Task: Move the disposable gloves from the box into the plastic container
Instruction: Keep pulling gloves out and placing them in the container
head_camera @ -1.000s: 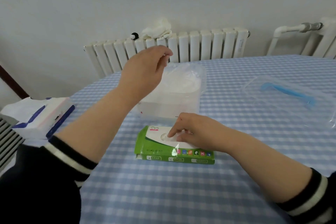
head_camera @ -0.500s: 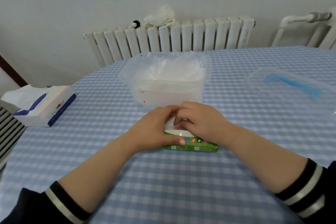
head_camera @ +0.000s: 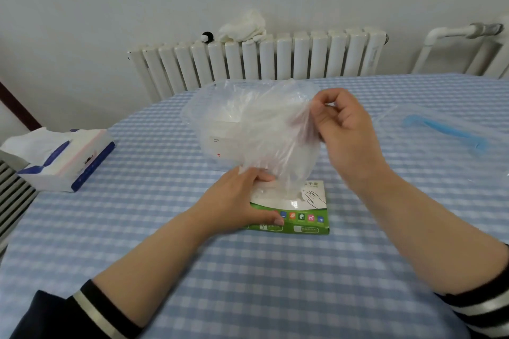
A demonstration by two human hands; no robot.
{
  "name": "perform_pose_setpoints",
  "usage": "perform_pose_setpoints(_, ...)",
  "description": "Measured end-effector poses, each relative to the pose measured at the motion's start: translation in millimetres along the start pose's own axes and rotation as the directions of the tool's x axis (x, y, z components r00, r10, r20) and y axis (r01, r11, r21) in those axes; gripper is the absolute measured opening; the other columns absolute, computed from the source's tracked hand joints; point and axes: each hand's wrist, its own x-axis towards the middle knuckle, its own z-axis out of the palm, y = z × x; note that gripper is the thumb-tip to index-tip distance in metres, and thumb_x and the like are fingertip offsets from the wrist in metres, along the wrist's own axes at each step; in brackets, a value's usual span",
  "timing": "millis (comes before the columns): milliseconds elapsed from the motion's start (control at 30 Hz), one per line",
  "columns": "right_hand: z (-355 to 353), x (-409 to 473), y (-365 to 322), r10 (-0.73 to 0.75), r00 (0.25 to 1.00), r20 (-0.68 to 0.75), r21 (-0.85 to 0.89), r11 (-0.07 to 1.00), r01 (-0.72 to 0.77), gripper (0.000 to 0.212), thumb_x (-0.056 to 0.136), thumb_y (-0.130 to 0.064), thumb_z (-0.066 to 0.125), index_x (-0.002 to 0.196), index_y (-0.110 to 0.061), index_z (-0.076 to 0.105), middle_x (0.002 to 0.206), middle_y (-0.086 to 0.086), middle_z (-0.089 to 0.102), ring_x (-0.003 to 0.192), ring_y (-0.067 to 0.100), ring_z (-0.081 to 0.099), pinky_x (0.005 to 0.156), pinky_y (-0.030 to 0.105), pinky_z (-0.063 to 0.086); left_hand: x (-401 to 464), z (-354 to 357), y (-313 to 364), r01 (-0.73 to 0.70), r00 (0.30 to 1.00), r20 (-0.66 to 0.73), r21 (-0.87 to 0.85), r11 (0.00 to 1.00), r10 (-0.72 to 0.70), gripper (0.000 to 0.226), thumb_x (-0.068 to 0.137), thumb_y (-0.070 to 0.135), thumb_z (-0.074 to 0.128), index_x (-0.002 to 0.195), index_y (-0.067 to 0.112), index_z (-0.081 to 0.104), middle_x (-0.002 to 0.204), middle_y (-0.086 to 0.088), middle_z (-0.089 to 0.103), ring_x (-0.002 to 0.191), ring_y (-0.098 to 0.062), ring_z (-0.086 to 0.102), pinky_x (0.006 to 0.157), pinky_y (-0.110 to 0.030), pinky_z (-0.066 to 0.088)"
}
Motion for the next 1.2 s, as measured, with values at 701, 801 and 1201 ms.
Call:
perform_pose_setpoints(701,-12.0,-5.0,4.7,-0.372,0.920,0.122,-0.578,0.727,0.370,0.013,0.092,-0.027,0.063,0.104,-0.022,0.060,0.084,-0.040,0.051,0.057,0.002,0.044,0.056,0.014,0.035,26.6,-81.7,55.6,-0.084,0.994,-0.104,-0.709,0.700,0.014,0.015,0.091,0.014,0.061,0.104,0.018,0.066,0.078,-0.001,0.073,0.068,-0.012,0.068,0.061,-0.022,0.054)
perform_pose_setpoints(801,-14.6,-1.6,2.3,-0.409,0.909,0.075,-0.608,0.704,0.367,0.035,0.086,-0.031,0.069,0.119,-0.023,0.058,0.106,-0.025,0.046,0.072,-0.005,0.047,0.065,0.015,0.042,35.1,-91.0,63.7,-0.174,0.983,-0.082,-0.712,0.680,0.166,0.036,0.093,0.013,0.058,0.123,0.031,0.057,0.073,0.001,0.067,0.067,-0.013,0.062,0.052,-0.021,0.048)
perform_pose_setpoints(1201,-11.2,1.9,14.0,-0.435,0.866,0.248,-0.837,0.354,0.417,0.046,0.093,-0.049,0.052,0.131,-0.023,0.058,0.147,0.006,0.043,0.141,0.031,0.031,0.114,0.061,0.016,101.2,-124.6,35.5,-0.114,0.933,-0.352,-0.491,0.864,-0.076,0.048,0.098,0.004,0.039,0.137,0.032,0.043,0.085,-0.001,0.072,0.055,-0.010,0.048,0.047,-0.019,0.038)
